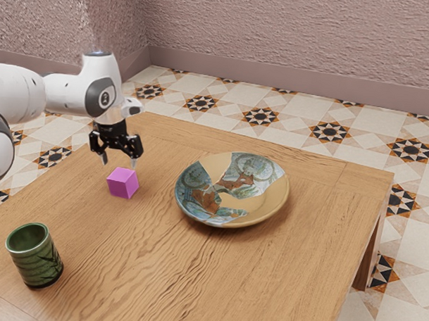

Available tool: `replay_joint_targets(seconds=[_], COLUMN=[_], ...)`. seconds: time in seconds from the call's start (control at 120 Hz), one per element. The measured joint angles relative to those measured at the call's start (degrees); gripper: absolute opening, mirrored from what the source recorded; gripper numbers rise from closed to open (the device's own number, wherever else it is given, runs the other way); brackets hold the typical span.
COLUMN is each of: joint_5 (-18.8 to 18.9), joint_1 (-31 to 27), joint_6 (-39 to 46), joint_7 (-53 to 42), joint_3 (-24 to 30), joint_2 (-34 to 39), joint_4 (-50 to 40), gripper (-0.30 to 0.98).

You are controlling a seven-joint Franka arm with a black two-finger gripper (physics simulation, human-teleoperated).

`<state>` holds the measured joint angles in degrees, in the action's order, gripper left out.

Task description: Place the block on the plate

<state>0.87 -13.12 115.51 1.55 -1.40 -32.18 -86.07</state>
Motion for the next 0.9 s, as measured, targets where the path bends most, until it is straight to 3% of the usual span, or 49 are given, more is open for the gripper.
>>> replay_joint_targets(seconds=[0.9], joint_5=[-2.1], joint_1=[-1.5], joint_6=[5.6], joint_7=[-1.7], joint_3=[0.0], joint_2=[-7.0], joint_4=[-0.1], gripper=[0.68])
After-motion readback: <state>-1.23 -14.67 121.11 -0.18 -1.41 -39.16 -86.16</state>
